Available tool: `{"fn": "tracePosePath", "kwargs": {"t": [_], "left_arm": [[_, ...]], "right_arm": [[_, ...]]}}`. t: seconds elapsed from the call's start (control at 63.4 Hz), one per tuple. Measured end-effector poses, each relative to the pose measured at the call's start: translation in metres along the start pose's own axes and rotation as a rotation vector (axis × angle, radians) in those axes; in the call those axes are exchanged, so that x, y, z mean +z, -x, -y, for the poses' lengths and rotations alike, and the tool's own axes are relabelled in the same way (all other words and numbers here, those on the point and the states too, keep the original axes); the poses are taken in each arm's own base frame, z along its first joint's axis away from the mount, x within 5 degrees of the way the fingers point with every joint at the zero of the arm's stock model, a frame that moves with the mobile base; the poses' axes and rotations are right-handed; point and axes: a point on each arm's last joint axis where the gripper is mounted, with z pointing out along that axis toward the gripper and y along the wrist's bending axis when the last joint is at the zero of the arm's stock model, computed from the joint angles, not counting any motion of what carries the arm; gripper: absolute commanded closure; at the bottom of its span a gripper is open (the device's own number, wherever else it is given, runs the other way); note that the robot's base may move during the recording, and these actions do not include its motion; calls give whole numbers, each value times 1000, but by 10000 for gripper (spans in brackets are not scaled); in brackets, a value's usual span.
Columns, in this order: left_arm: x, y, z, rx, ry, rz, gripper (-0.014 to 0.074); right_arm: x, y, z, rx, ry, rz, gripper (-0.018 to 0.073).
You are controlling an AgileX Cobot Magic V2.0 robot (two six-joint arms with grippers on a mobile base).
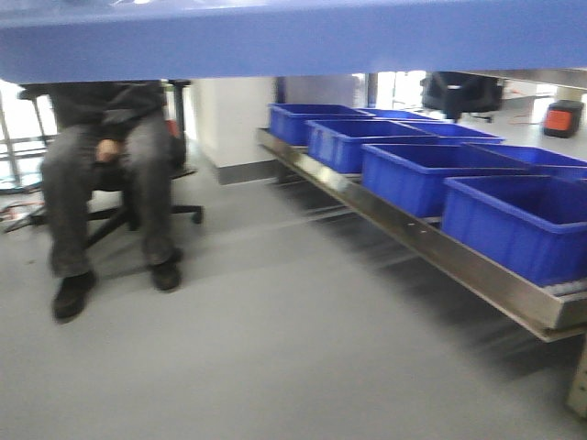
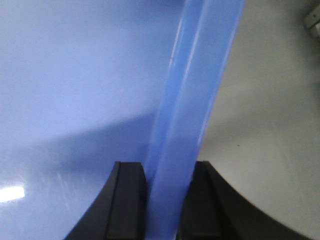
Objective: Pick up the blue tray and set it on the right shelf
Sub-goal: 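Carry the tray with both grippers to the steel shelf rack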
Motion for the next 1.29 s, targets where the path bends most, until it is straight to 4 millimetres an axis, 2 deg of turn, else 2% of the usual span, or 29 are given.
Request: {"fn": "tracePosePath", "kwargs": {"t": [1.294], "left_arm": [[0,0,0,-1,-2,-1,645]], "right_arm": [[0,0,0,-1,0,0,536]]}}
